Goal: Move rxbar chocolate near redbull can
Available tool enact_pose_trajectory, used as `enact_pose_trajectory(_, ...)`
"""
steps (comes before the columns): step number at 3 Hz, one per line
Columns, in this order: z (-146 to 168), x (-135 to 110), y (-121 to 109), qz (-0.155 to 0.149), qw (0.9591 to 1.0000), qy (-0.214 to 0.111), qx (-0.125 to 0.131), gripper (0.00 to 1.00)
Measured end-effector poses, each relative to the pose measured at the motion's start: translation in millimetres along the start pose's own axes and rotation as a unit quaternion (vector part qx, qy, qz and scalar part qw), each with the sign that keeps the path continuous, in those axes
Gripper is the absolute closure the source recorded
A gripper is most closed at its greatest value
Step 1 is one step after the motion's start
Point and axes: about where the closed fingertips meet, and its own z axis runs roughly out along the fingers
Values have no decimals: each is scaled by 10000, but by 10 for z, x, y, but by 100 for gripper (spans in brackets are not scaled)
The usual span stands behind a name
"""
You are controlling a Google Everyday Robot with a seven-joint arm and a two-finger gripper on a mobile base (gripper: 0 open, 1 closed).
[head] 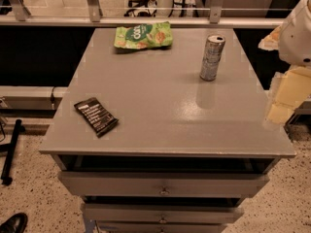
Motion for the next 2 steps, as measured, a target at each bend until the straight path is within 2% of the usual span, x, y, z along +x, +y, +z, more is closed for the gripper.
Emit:
enact_pose_trajectory(1, 0, 0, 0, 0, 10000, 0, 1, 0)
enact_pose_trajectory(2, 202, -292, 66, -13, 9977, -644, -218, 0)
